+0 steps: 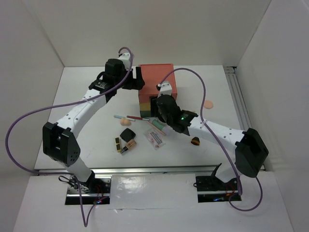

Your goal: Organize the makeup

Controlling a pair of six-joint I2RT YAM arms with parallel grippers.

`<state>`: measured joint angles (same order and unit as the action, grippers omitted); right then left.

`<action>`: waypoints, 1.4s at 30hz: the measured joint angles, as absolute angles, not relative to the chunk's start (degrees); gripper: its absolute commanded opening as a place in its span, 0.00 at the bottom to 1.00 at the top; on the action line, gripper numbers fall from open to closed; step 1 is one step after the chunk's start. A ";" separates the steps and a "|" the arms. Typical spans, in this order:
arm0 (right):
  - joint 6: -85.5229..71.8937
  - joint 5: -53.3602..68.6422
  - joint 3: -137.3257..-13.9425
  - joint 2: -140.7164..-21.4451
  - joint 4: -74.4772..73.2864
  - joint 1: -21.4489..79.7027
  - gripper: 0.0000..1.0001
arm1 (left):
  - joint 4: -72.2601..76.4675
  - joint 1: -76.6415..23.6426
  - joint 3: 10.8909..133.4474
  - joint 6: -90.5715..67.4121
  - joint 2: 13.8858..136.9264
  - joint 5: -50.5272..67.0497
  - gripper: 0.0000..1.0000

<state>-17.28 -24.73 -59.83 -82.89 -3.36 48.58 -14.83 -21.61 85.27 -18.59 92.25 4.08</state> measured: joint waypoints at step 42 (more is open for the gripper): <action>-15.57 -13.41 -69.28 -93.38 2.68 32.27 0.00 | -15.49 -20.45 102.76 -25.34 110.13 5.17 0.33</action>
<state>-15.57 -13.41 -69.28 -93.38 2.68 32.27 -15.49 -20.45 102.76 -25.34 110.13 5.17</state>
